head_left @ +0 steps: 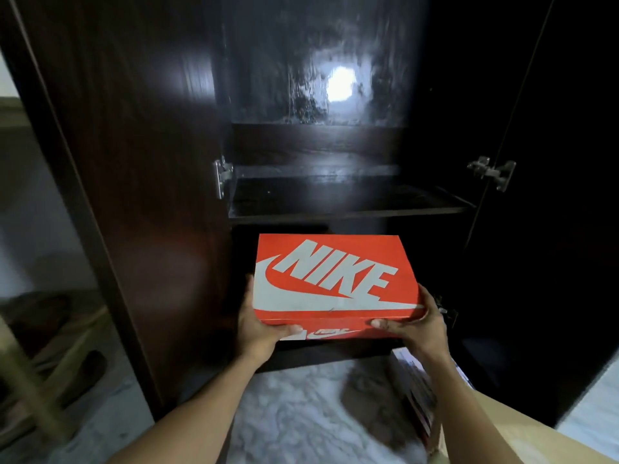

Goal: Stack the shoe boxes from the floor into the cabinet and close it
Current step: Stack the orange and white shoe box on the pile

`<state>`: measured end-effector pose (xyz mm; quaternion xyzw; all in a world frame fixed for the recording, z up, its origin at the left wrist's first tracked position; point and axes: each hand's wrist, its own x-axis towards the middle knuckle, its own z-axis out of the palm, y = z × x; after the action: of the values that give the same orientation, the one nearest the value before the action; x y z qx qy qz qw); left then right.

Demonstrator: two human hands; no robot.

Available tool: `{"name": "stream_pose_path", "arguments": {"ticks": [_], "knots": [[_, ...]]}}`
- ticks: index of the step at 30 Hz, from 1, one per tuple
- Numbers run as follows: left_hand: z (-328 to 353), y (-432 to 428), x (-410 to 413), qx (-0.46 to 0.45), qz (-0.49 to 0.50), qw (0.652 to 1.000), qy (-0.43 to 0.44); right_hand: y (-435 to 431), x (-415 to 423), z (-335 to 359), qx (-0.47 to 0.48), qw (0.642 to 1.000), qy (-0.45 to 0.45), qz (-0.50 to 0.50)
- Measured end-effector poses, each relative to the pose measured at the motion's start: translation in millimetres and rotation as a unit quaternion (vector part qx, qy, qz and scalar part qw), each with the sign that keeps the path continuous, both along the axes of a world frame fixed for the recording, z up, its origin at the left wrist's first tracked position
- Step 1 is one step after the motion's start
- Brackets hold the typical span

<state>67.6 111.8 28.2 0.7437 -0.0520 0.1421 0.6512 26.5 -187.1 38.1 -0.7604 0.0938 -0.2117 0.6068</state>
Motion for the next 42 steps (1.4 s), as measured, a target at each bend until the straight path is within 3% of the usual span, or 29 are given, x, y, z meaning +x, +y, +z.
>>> {"name": "stream_pose_path", "arguments": {"ticks": [8, 19, 23, 29, 36, 42], "knots": [[30.9, -12.0, 42.7, -0.008, 0.113, 0.993, 0.026, 11.4, 68.5, 44.9, -0.028, 0.999, -0.030, 0.019], [4.3, -40.2, 106.7, 0.072, 0.282, 0.956, -0.014, 40.0, 153.4, -3.2, 0.041, 0.995, -0.085, -0.043], [-23.2, -53.3, 122.0, 0.152, 0.274, 0.947, -0.069, 42.5, 181.3, -8.4, -0.004, 0.993, -0.096, -0.070], [-33.3, -48.4, 145.9, 0.243, 0.280, 0.928, -0.042, 56.3, 201.4, -14.0, -0.041, 0.994, -0.079, -0.065], [-30.3, -45.4, 158.4, 0.263, 0.232, 0.936, -0.026, 74.7, 210.8, -29.9, -0.051, 0.992, -0.098, -0.067], [-31.9, -32.8, 178.0, 0.288, 0.201, 0.936, 0.018, 75.4, 225.5, -41.1, -0.134, 0.991, -0.019, 0.004]]}}
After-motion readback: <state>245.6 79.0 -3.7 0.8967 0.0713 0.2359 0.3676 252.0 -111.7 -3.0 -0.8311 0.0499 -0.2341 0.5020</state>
